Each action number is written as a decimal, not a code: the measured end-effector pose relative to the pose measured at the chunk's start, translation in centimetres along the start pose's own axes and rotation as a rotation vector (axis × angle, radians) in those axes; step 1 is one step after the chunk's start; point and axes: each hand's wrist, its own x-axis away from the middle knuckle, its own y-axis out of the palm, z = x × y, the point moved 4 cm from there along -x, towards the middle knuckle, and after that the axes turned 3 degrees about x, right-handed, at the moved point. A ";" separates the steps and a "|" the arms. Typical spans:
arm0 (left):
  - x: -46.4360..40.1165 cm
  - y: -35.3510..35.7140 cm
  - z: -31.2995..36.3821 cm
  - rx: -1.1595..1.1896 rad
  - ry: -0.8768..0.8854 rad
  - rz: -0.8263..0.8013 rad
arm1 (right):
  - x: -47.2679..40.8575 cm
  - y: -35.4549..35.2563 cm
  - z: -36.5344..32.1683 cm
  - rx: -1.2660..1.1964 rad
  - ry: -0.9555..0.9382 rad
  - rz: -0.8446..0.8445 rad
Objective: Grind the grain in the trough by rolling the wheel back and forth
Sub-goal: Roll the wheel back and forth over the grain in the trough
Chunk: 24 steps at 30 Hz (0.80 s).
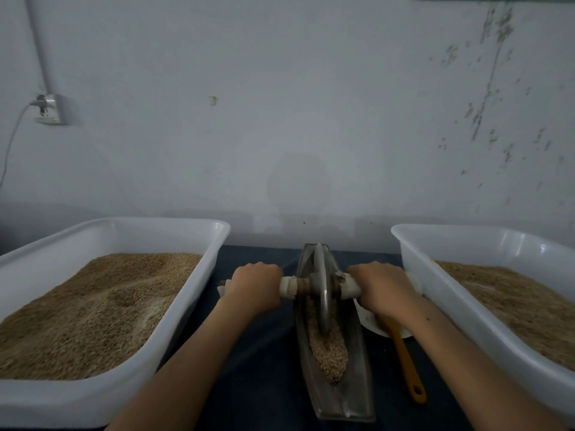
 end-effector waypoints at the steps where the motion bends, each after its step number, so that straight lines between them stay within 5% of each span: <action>1: 0.0 0.0 0.0 -0.001 -0.002 -0.052 | 0.1 0.0 0.1 -0.002 -0.005 -0.048; 6: 0.3 -0.3 0.3 0.021 -0.008 -0.259 | 0.7 -0.2 0.5 -0.081 -0.027 -0.312; 10: 0.2 -0.2 0.3 0.041 -0.002 -0.295 | 0.7 0.0 0.6 -0.092 -0.038 -0.362; 19: 0.4 -0.6 0.7 -0.053 0.001 0.132 | 0.0 0.6 0.5 -0.071 -0.003 0.076; 24: 0.3 -0.5 0.5 -0.050 -0.004 0.124 | -0.1 0.5 0.4 -0.041 0.008 0.076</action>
